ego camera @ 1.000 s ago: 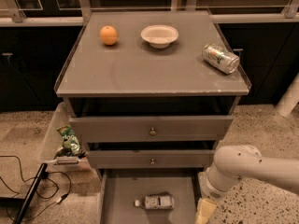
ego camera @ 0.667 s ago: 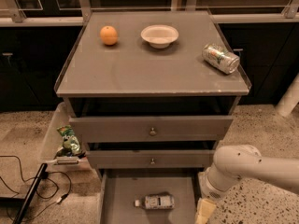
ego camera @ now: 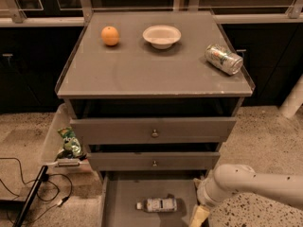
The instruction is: Pick blue plastic bottle from bottom drawer and place on counter
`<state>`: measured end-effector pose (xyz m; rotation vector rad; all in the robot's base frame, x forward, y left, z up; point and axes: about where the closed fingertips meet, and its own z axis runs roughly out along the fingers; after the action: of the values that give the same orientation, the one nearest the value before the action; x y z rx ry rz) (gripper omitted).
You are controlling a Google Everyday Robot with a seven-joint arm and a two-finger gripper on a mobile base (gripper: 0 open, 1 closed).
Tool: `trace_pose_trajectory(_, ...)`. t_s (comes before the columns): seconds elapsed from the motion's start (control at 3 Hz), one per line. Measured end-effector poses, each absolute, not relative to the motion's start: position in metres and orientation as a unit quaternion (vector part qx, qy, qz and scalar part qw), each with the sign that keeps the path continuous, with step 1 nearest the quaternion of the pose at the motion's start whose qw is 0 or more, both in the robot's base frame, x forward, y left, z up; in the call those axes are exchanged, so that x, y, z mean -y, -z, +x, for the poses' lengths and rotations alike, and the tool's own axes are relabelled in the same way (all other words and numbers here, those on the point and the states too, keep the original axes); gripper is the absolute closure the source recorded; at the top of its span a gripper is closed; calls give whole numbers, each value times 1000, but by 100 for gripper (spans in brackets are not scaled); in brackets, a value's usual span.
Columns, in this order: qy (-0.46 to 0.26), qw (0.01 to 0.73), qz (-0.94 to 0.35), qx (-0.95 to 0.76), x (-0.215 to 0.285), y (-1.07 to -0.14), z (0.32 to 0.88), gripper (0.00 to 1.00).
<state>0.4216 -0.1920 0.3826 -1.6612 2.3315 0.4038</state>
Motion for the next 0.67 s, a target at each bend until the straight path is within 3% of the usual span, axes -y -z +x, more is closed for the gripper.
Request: trace_pose_trajectory(0.67,-205,205,-570,-769,182,-275,454,0)
